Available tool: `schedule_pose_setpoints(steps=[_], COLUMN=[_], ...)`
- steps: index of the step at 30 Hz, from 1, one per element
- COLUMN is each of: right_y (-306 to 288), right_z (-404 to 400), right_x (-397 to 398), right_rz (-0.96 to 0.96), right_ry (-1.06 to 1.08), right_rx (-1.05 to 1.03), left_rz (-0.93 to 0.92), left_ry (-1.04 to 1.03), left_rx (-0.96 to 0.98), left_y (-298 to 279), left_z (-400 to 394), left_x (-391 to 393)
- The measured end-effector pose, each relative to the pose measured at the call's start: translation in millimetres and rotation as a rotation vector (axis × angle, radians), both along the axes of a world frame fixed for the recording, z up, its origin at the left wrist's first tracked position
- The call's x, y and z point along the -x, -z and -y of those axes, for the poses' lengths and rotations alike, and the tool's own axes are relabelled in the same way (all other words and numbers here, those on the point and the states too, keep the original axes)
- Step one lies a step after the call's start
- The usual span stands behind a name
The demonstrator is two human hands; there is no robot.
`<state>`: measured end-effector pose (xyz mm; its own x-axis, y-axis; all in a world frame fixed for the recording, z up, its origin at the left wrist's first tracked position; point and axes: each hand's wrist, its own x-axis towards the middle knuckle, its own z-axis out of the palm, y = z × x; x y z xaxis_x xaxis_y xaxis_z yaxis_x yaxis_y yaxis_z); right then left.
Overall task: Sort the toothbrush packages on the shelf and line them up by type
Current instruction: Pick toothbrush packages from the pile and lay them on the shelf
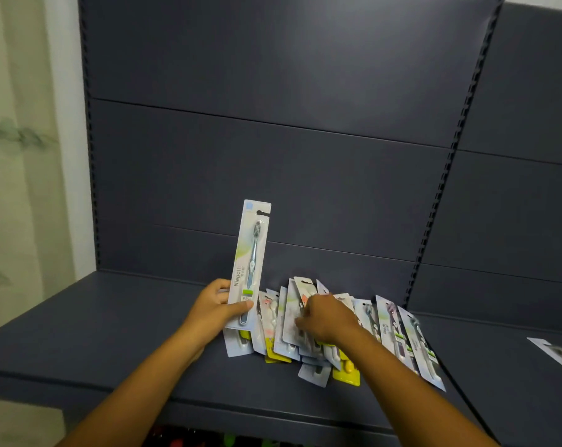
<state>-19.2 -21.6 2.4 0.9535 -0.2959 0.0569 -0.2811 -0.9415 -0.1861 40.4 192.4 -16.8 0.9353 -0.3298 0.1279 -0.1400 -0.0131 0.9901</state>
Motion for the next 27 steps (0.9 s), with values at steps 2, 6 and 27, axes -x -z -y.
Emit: schedule_pose_setpoints(steps=[2,6,27], right_y=[4,16,1], right_z=[-2,-8,27], right_x=[0,-3,17], right_rz=[-0.046,-0.022,0.376], right_ry=[0.033,0.080,-0.081], right_rx=[0.038,0.071,-0.586], left_rz=[0.032,0.056,-0.023], left_ry=[0.002,-0.010,0.053], left_rx=[0.011,0.044,0.260], left_y=[-3,-3,-2], left_z=[-2,-7,22], left_x=[2,1,8])
